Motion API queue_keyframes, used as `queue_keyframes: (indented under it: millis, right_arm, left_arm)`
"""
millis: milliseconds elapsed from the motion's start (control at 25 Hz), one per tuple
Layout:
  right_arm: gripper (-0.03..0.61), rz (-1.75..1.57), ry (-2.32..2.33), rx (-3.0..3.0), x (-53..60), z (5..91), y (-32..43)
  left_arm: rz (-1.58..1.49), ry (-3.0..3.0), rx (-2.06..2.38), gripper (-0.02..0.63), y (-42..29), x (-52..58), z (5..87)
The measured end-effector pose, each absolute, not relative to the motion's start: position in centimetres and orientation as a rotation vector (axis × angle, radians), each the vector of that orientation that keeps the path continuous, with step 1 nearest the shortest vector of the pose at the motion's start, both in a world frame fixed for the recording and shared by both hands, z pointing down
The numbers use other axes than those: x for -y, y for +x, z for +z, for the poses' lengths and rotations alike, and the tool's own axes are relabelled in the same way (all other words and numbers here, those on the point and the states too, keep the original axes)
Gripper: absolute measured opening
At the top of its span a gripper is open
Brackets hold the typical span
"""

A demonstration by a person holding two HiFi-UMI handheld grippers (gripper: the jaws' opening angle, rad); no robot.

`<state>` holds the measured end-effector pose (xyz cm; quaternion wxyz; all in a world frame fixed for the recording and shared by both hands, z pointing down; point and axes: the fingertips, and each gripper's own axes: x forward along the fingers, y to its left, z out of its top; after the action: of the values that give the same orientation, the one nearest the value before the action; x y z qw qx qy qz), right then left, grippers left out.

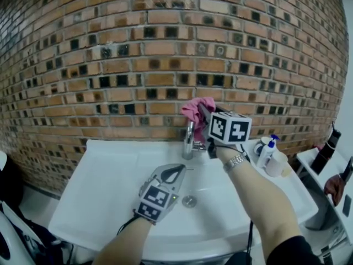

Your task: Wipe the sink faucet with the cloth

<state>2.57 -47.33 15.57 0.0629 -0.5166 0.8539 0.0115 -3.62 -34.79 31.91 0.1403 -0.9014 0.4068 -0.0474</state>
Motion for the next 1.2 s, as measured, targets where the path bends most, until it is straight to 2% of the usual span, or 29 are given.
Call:
queue_keyframes:
  millis: [640, 1200]
  right_arm:
    - [0.109, -0.033, -1.695, -2.574, 50.0, 18.9, 3.8]
    - [0.098, 0.053, -1.846, -2.647, 51.0, 22.1, 3.8]
  left_arm:
    - [-0.126, -2.6, -1.189, 0.006, -3.8, 34.8, 31.6]
    - [-0.125, -2.599, -1.179, 0.006, -3.6, 34.7, 31.4]
